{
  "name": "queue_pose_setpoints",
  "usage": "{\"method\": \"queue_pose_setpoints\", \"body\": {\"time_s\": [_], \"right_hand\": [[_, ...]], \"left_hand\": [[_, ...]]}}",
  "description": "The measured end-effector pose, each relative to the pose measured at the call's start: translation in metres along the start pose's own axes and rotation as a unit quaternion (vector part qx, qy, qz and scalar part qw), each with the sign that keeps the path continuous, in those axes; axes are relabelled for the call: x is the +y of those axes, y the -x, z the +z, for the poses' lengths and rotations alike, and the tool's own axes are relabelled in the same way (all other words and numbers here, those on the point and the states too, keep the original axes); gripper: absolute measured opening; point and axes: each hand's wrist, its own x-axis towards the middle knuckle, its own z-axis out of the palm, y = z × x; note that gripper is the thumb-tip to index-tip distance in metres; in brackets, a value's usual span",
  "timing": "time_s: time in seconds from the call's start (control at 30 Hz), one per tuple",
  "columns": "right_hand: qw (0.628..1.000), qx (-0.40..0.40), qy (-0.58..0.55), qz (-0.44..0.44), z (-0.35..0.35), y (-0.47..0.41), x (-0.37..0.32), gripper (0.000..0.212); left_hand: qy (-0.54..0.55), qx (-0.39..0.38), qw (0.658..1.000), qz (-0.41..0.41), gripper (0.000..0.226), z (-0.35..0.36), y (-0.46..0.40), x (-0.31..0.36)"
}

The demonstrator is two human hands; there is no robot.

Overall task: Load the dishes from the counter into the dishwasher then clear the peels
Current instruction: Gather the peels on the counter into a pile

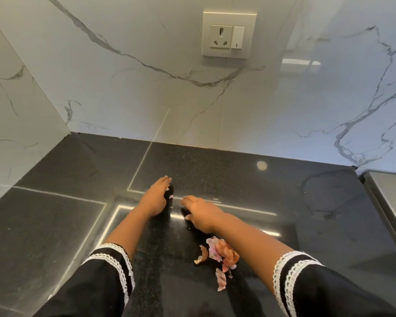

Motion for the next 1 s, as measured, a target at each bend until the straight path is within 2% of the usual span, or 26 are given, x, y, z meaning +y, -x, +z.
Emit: {"method": "queue_pose_setpoints", "body": {"time_s": [0.1, 0.23, 0.3, 0.4, 0.57, 0.77, 0.9, 1.0], "right_hand": [[0.998, -0.024, 0.053, -0.027, 0.001, -0.024, -0.008, 0.067], [0.995, -0.031, 0.09, -0.042, 0.008, -0.045, -0.013, 0.069], [0.993, -0.035, 0.104, -0.053, 0.011, -0.052, -0.013, 0.063], [0.984, -0.013, 0.158, -0.079, 0.013, -0.049, -0.015, 0.042], [0.975, 0.009, 0.201, -0.095, 0.022, -0.043, -0.025, 0.032], [0.985, 0.065, 0.147, -0.058, 0.016, -0.048, -0.03, 0.033], [0.989, 0.084, 0.115, -0.044, 0.009, -0.053, -0.032, 0.029], [0.991, 0.094, 0.09, -0.013, 0.009, -0.055, -0.033, 0.026]], "left_hand": [[-0.066, -0.009, 0.997, 0.034, 0.074, 0.004, -0.003, -0.014], [-0.113, 0.023, 0.991, 0.064, 0.059, 0.013, -0.007, -0.022], [-0.127, 0.035, 0.989, 0.071, 0.05, 0.014, -0.011, -0.025], [-0.15, 0.08, 0.979, 0.114, 0.028, 0.016, -0.012, -0.032], [-0.166, 0.105, 0.97, 0.142, 0.033, 0.017, -0.008, -0.029], [-0.066, 0.151, 0.981, 0.098, 0.021, 0.03, 0.018, -0.022], [-0.01, 0.146, 0.984, 0.098, 0.027, 0.039, 0.036, -0.019], [0.011, 0.161, 0.983, 0.084, 0.019, 0.043, 0.042, -0.014]]}}
